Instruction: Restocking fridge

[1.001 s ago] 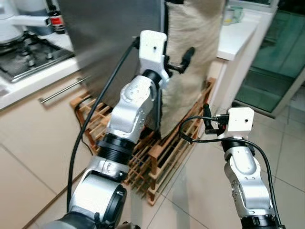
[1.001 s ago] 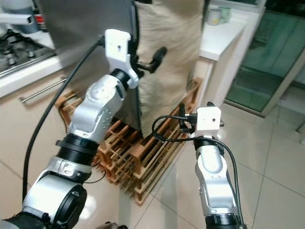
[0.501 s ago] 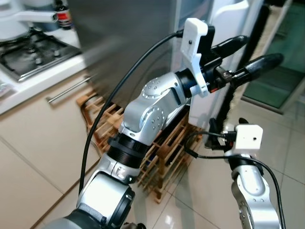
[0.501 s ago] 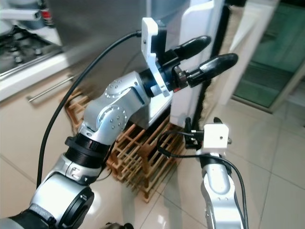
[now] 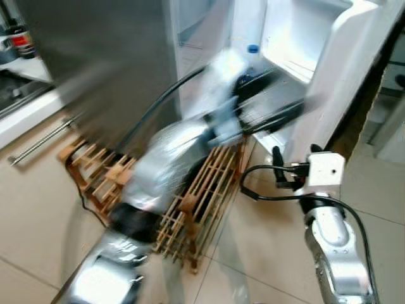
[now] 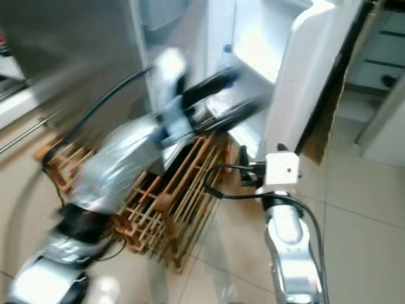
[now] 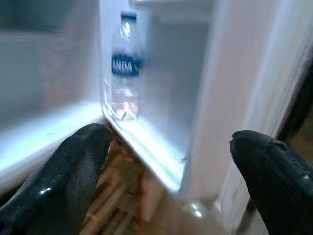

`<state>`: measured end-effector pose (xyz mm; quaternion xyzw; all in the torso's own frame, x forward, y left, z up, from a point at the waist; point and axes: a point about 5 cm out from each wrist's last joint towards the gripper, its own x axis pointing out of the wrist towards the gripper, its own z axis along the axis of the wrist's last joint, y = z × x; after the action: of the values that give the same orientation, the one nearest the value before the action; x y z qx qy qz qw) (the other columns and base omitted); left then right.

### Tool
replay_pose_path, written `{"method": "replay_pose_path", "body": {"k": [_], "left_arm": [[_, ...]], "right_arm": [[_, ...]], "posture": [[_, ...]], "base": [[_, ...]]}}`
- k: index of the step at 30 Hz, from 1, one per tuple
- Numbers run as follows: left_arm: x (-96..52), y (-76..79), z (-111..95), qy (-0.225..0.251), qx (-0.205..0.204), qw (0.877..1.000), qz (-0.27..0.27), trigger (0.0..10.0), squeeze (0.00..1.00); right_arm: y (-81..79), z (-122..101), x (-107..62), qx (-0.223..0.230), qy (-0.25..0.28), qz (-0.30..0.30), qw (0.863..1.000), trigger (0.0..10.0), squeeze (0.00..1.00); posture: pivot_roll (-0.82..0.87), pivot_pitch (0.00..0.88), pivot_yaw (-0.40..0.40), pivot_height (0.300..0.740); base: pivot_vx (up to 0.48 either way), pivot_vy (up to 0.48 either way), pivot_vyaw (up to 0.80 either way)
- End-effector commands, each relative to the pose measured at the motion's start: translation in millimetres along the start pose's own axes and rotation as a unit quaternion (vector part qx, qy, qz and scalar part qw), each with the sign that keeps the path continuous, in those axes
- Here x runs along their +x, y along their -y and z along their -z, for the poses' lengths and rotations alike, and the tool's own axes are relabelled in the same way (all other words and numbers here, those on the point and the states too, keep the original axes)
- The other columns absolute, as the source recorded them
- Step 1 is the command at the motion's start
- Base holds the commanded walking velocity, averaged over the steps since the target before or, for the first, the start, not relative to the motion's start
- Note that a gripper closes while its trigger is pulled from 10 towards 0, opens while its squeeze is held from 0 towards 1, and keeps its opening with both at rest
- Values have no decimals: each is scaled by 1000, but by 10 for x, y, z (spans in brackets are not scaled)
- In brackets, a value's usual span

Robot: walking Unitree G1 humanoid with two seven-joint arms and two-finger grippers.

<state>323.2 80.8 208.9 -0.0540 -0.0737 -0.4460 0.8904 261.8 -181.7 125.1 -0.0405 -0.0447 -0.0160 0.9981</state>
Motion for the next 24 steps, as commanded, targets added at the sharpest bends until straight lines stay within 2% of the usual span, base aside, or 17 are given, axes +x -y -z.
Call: {"method": "replay_pose_path", "body": {"k": [1, 2, 3, 4, 5, 6, 7, 9, 11, 12, 16, 18, 22, 24], "left_arm": [[-40, 11, -135, 17, 17, 1000, 0, 10000, 0], [-407, -208, -96, 8, 11, 997, -82, 10000, 0], [-407, -208, -96, 8, 11, 997, -82, 10000, 0], [-546, -303, -53, 0, 15, 991, -134, 10000, 0], [-658, -399, 17, -5, 7, 979, -202, 10000, 0], [-725, -453, 69, -9, 1, 970, -245, 10000, 0], [-725, -453, 69, -9, 1, 970, -245, 10000, 0], [-849, -513, 188, -20, -3, 945, -327, 10000, 0], [-886, -514, 263, -26, -6, 933, -360, 10000, 0], [-884, -509, 283, -27, -9, 931, -365, 10000, 0], [-834, -482, 283, -26, -7, 931, -364, 10000, 0], [-815, -477, 274, -26, -1, 930, -367, 10000, 0], [-767, -547, 253, -24, 19, 917, -398, 10000, 0], [-749, -547, 256, -28, 34, 915, -400, 10000, 0]], "right_arm": [[-78, 23, 29, 13, -8, -15, 1000, 10000, 0], [-91, 56, 76, 13, -16, -22, 1000, 10000, 0], [-91, 56, 76, 13, -16, -22, 1000, 10000, 0], [-108, 68, 106, 14, -19, -28, 999, 10000, 0], [-140, 65, 144, 14, -18, -37, 999, 10000, 0], [-161, 61, 168, 14, -18, -43, 999, 10000, 0], [-161, 61, 168, 14, -18, -43, 999, 10000, 0], [-197, 46, 229, 14, -15, -52, 998, 10000, 0], [-214, 35, 275, 16, -13, -54, 998, 10000, 0], [-217, 31, 289, 16, -12, -55, 998, 10000, 0], [-232, 19, 324, 18, -9, -55, 998, 10000, 0], [-245, 16, 342, 17, -7, -56, 998, 10000, 0], [-326, -13, 399, 23, 0, -59, 998, 10000, 0], [-341, -16, 405, 25, 2, -61, 998, 10000, 4]], "posture": [[-137, 0, 34, 740], [-107, 0, 19, 740], [-107, 0, 19, 740], [-88, 0, 8, 740], [-78, 0, 2, 740], [-75, 0, 1, 740], [-75, 0, 1, 740], [-66, 0, -5, 740], [-66, 0, -5, 740], [-66, 0, -5, 740], [-85, 0, 5, 740], [-87, 0, 7, 740], [-117, 0, 23, 740], [-122, 0, 23, 740]], "base": [[0, 0, 0], [0, 0, 0], [0, 0, 0], [0, 0, 0], [0, 0, 0], [0, 0, 0], [0, 0, 0], [0, 0, 0], [0, 0, 0], [0, 0, 0], [0, 0, 0], [0, 0, 712], [0, 0, 659], [0, 0, 619]]}}
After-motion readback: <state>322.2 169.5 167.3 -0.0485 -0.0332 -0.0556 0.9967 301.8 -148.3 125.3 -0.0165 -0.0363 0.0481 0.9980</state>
